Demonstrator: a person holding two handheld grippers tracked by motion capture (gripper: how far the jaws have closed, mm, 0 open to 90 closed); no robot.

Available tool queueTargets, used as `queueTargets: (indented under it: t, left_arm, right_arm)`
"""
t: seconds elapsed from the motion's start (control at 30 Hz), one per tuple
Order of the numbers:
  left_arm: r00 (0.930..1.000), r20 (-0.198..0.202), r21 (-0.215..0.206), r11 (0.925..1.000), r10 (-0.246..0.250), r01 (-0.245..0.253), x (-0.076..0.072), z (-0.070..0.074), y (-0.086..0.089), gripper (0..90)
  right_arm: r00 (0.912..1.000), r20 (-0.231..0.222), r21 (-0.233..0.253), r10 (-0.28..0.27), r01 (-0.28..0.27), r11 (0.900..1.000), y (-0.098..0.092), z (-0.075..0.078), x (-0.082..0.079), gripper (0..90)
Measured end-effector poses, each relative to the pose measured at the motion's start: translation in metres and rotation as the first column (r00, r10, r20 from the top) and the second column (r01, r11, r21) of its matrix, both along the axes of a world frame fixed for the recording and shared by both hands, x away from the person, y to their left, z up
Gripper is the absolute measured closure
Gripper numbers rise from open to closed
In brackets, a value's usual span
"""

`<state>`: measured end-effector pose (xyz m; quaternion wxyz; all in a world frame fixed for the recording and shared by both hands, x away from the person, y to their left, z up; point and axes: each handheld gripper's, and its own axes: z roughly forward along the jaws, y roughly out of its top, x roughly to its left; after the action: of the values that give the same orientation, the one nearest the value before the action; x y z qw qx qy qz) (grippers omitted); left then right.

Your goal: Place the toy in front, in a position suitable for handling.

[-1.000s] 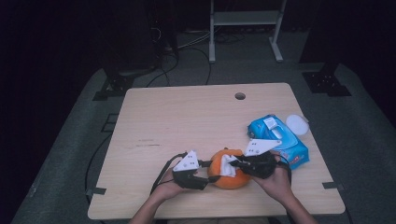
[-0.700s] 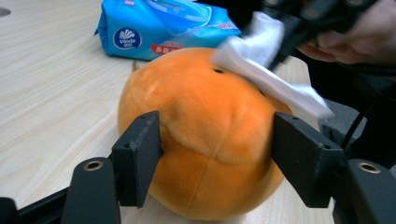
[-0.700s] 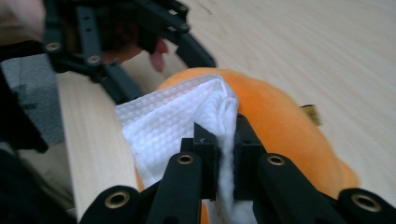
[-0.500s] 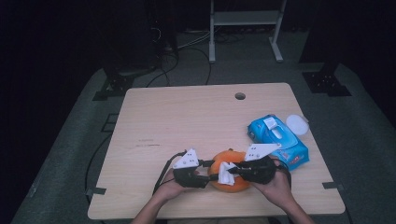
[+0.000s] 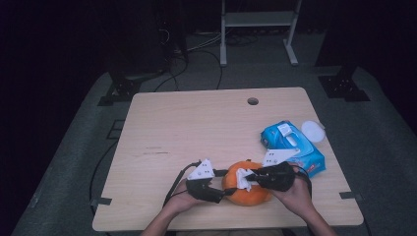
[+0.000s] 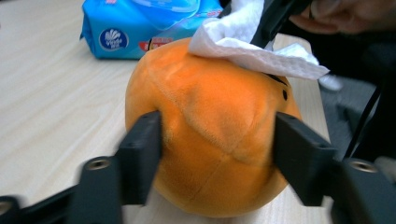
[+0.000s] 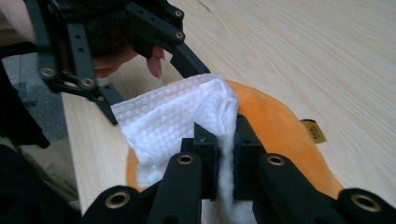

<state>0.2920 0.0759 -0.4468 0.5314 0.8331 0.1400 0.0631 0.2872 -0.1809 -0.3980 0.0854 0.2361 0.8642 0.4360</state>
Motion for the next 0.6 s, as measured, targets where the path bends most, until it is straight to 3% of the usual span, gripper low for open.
queueTargets:
  t: [0.03, 0.13, 0.17, 0.2, 0.3, 0.33, 0.4, 0.43, 0.47, 0.53, 0.6]
  left_arm:
    - [1.0, 0.0, 0.0, 1.0, 0.0, 0.0, 0.0, 0.0, 0.0, 41.7]
    - [0.996, 0.081, 0.021, 0.9991, -0.037, 0.036, -0.006, 0.003, -0.005, 45.0]
    - [0.996, 0.081, 0.021, 0.9991, -0.037, 0.036, -0.006, 0.003, -0.005, 45.6]
    - [0.994, 0.101, 0.033, 0.9987, -0.042, 0.039, -0.008, 0.005, -0.004, 46.2]
    - [0.9972, 0.069, 0.019, 0.9994, -0.029, 0.028, -0.005, 0.003, -0.001, 45.4]
    - [0.9996, 0.029, 0.001, 1.0, -0.008, 0.008, -0.003, 0.002, 0.0, 41.6]
    - [0.9977, -0.066, -0.036, 0.9992, 0.015, -0.018, 0.002, 0.001, 0.0, 29.7]
    - [0.9977, -0.066, -0.036, 0.9992, 0.015, -0.018, 0.002, 0.001, 0.0, 28.6]
    - [0.9951, -0.096, -0.042, 0.9988, 0.02, -0.025, 0.002, 0.001, -0.002, 30.4]
    - [0.999, -0.04, -0.01, 0.9998, 0.019, -0.02, -0.003, 0.003, -0.003, 37.4]
    - [0.9996, -0.024, -0.012, 0.9998, 0.018, -0.018, -0.004, 0.004, -0.004, 44.2]
  right_arm:
    - [1.0, 0.0, 0.0, 0.0, 0.0, 1.0, 0.0, 0.0, 0.0, 82.9]
    - [0.9982, 0.016, 0.027, 0.059, -0.059, 0.998, 0.014, 0.009, -0.009, 82.9]
    - [0.9982, 0.016, 0.027, 0.059, -0.059, 0.998, 0.014, 0.009, -0.009, 82.9]
    - [0.9965, 0.056, -0.011, 0.062, -0.062, 0.998, 0.021, 0.011, -0.011, 82.8]
    - [0.9979, 0.065, -0.021, 0.008, -0.007, 1.0, 0.011, 0.012, -0.003, 82.8]
    - [0.9976, 0.068, -0.041, -0.014, 0.017, 0.999, 0.006, 0.01, 0.0, 82.8]
    - [0.9992, 0.031, -0.028, -0.026, 0.027, 0.999, -0.002, 0.004, 0.003, 82.9]
    - [0.9995, 0.019, -0.022, -0.025, 0.025, 0.999, -0.004, 0.001, 0.003, 82.9]
    - [0.9997, 0.01, -0.013, -0.023, 0.023, 1.0, -0.004, 0.0, 0.001, 82.9]
    - [0.9998, 0.016, -0.007, -0.011, 0.011, 1.0, -0.002, 0.001, -0.004, 82.9]
    - [0.9996, 0.012, 0.034, 0.025, -0.026, 0.999, 0.003, 0.005, -0.008, 82.9]
